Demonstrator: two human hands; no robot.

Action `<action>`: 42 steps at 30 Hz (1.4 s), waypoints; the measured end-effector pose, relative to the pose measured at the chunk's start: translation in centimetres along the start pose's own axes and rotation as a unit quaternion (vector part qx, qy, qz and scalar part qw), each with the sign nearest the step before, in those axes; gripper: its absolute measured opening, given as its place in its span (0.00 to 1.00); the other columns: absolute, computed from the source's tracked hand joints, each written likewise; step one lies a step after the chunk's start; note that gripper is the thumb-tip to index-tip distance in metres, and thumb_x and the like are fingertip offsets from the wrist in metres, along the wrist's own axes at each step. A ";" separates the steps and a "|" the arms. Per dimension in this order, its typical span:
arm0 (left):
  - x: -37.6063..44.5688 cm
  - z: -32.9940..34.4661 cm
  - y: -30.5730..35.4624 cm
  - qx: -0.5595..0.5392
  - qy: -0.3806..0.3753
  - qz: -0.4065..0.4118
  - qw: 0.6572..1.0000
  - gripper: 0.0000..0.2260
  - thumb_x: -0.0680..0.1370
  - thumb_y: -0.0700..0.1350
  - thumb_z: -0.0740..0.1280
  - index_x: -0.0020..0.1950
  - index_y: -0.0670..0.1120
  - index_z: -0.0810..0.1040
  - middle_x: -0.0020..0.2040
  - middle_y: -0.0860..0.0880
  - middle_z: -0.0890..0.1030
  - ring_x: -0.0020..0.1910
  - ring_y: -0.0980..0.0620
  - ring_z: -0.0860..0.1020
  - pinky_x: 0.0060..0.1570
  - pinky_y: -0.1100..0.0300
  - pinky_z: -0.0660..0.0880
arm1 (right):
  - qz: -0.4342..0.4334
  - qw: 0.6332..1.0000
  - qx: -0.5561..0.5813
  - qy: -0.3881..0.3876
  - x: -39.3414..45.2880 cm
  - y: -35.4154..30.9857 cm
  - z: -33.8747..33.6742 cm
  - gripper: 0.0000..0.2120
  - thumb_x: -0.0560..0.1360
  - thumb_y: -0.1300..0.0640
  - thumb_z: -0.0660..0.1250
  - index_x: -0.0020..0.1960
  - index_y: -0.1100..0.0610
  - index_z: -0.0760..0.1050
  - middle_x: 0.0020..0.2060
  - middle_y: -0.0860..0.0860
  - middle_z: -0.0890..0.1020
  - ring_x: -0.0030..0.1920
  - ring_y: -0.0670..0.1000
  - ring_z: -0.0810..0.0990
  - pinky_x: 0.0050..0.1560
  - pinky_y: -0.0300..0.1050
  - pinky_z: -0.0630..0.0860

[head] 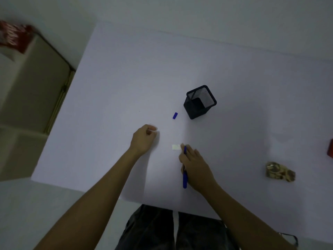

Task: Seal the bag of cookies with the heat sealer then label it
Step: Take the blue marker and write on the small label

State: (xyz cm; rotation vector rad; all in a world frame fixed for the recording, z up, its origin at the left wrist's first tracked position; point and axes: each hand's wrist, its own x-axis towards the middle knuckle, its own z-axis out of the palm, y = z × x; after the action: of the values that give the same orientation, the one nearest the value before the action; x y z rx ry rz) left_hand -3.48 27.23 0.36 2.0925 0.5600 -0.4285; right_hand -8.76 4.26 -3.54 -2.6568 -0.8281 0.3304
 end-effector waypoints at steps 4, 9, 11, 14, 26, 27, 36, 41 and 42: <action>-0.6 2.3 0.7 0.045 -0.039 0.035 0.998 0.12 0.81 0.42 0.61 0.62 0.43 0.78 0.60 0.45 0.80 0.58 0.47 0.78 0.59 0.59 0.71 | 0.008 1.000 -0.014 -0.021 0.1 -0.1 0.2 0.23 0.65 0.72 0.74 0.58 0.67 0.73 0.69 0.67 0.68 0.70 0.67 0.67 0.67 0.66 0.64; -1.8 5.6 1.9 0.111 -0.052 0.102 0.987 0.12 0.82 0.40 0.60 0.62 0.40 0.77 0.60 0.42 0.79 0.57 0.47 0.78 0.58 0.60 0.72 | 0.011 1.000 -0.006 -0.026 0.1 0.0 0.4 0.27 0.61 0.74 0.76 0.57 0.66 0.73 0.69 0.67 0.69 0.69 0.67 0.68 0.67 0.66 0.64; -2.1 6.2 2.4 0.152 -0.046 0.133 0.978 0.11 0.81 0.40 0.59 0.61 0.40 0.77 0.58 0.41 0.79 0.55 0.46 0.78 0.57 0.56 0.74 | 0.013 0.999 -0.001 -0.033 0.1 0.0 0.4 0.27 0.61 0.73 0.76 0.57 0.65 0.74 0.69 0.67 0.69 0.69 0.66 0.68 0.67 0.65 0.63; -2.1 6.7 2.8 0.211 -0.046 0.164 0.963 0.09 0.81 0.41 0.61 0.57 0.40 0.77 0.54 0.42 0.79 0.49 0.47 0.78 0.51 0.55 0.77 | 0.011 1.000 0.007 -0.024 0.1 0.1 0.5 0.26 0.62 0.72 0.76 0.59 0.66 0.74 0.68 0.67 0.70 0.70 0.66 0.68 0.68 0.64 0.62; -2.2 7.5 3.7 0.240 -0.051 0.148 0.958 0.12 0.79 0.41 0.63 0.61 0.38 0.73 0.57 0.40 0.77 0.54 0.45 0.75 0.54 0.57 0.73 | 0.006 1.000 0.029 0.009 -0.1 0.3 0.8 0.27 0.62 0.71 0.77 0.59 0.67 0.74 0.65 0.68 0.74 0.68 0.67 0.70 0.67 0.63 0.58; -2.2 7.5 3.8 0.235 -0.053 0.146 0.960 0.12 0.79 0.39 0.63 0.62 0.38 0.73 0.58 0.40 0.77 0.54 0.45 0.76 0.54 0.58 0.72 | 0.004 0.999 0.031 0.013 -0.1 0.4 0.8 0.27 0.61 0.71 0.77 0.59 0.67 0.74 0.65 0.68 0.74 0.67 0.67 0.70 0.67 0.64 0.58; -1.7 7.2 3.7 0.198 -0.063 0.103 0.973 0.08 0.78 0.36 0.64 0.56 0.37 0.76 0.53 0.39 0.80 0.51 0.45 0.78 0.49 0.59 0.73 | 0.001 0.999 0.045 0.005 -0.1 0.4 0.9 0.25 0.64 0.71 0.75 0.59 0.66 0.73 0.68 0.67 0.71 0.69 0.67 0.68 0.68 0.66 0.63; -1.8 7.3 3.8 0.189 -0.071 0.086 0.976 0.11 0.78 0.41 0.65 0.58 0.38 0.74 0.54 0.40 0.79 0.47 0.47 0.75 0.46 0.59 0.71 | -0.003 0.999 0.039 0.014 -0.1 0.5 0.8 0.29 0.60 0.72 0.77 0.59 0.66 0.72 0.66 0.69 0.72 0.67 0.68 0.70 0.67 0.64 0.61; -1.9 7.3 4.0 0.187 -0.068 0.089 0.976 0.13 0.78 0.41 0.66 0.60 0.38 0.73 0.56 0.40 0.78 0.50 0.46 0.76 0.48 0.58 0.71 | -0.006 0.999 0.035 0.016 -0.1 0.5 0.8 0.31 0.59 0.72 0.78 0.59 0.65 0.71 0.65 0.68 0.72 0.67 0.68 0.70 0.66 0.63 0.61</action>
State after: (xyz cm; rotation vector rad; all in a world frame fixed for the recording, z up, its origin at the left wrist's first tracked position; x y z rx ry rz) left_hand -3.56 18.72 0.09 2.4243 0.2183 -0.6047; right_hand -8.83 4.05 -4.45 -2.5840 -0.8066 0.3088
